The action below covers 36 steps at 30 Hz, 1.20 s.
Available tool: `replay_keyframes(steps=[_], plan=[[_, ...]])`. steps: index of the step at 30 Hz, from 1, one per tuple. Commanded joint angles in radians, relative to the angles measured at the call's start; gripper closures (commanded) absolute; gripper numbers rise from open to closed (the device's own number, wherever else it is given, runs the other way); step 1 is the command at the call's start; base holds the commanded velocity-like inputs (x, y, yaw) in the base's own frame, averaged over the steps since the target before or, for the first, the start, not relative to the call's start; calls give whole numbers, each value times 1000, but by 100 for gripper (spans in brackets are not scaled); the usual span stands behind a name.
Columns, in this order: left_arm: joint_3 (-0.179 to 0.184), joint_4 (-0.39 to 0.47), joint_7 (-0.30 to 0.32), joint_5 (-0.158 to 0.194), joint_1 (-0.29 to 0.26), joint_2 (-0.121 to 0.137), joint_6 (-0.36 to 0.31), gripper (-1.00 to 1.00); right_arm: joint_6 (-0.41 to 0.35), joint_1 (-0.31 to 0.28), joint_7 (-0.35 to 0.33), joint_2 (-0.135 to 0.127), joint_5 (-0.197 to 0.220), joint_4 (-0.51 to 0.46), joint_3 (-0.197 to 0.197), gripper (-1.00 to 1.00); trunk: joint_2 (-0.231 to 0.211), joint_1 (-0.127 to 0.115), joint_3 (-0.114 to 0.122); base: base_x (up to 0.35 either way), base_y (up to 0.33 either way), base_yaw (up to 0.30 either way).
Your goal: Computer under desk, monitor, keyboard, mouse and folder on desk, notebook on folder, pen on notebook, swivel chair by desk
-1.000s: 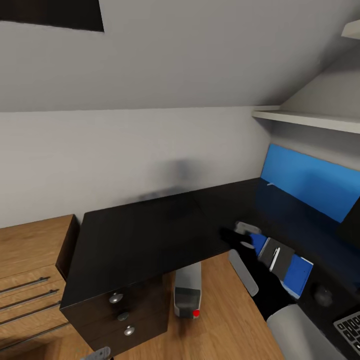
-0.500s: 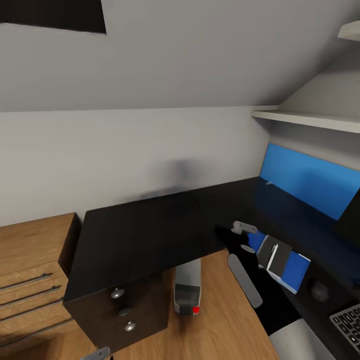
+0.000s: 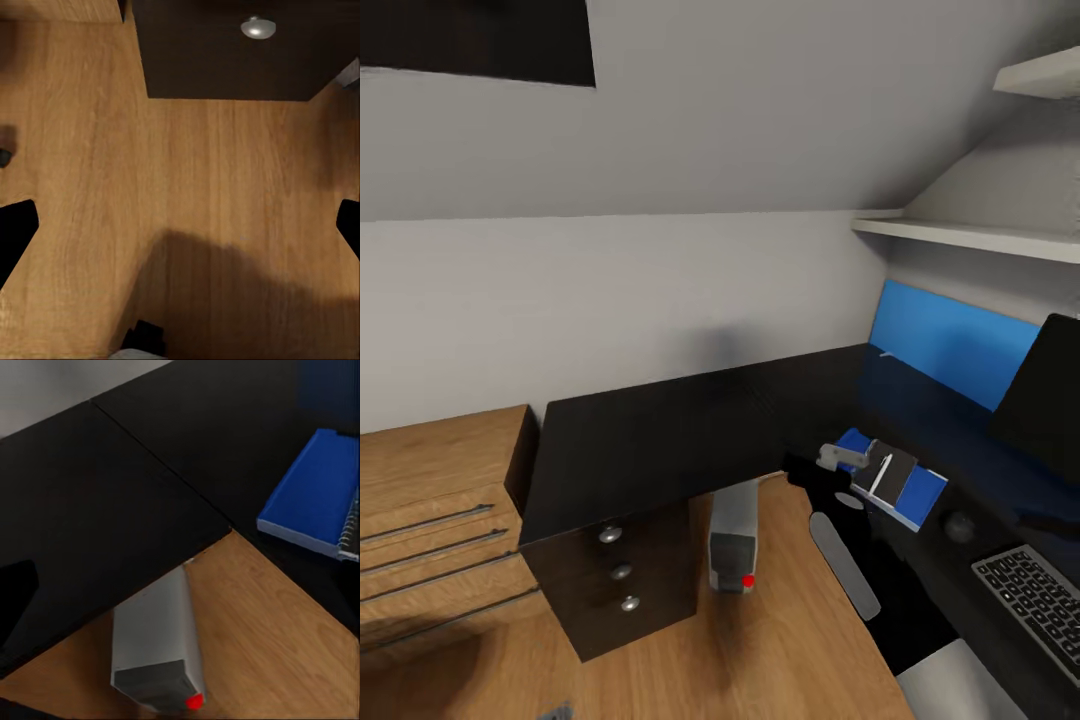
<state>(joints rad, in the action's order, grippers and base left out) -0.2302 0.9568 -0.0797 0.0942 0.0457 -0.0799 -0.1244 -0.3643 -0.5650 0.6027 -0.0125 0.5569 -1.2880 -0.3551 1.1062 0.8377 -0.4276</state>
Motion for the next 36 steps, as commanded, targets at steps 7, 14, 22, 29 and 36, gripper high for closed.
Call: replay_keyframes(steps=[7, 14, 22, 29, 36], plan=[[0, -42, -5, 14, 0, 33, -11, -100, 0, -1, 5, -1, 6, 19, -53, -100, 1, 0, -1, -301, -163, 0], [0, -46, -5, 32, 0, 51, -10, -100, 24, -1, 3, 0, 0, 89, -174, -100, 1, 0, -1, -291, -194, 0], [2, -40, 1, 54, 0, 54, -3, -100, 72, -1, -2, 10, -4, 160, -250, -100, 1, 0, -1, -150, -103, 0], [3, -34, 0, 57, 0, 55, -2, -100, 89, -2, -17, 73, -54, 281, -265, -100, -34, -20, 15, -28, -19, 0], [3, -33, -2, 56, 0, 57, -2, -100, 176, -2, -64, 140, -161, 446, -272, -100, -83, -46, 37, -6, -4, 0]])
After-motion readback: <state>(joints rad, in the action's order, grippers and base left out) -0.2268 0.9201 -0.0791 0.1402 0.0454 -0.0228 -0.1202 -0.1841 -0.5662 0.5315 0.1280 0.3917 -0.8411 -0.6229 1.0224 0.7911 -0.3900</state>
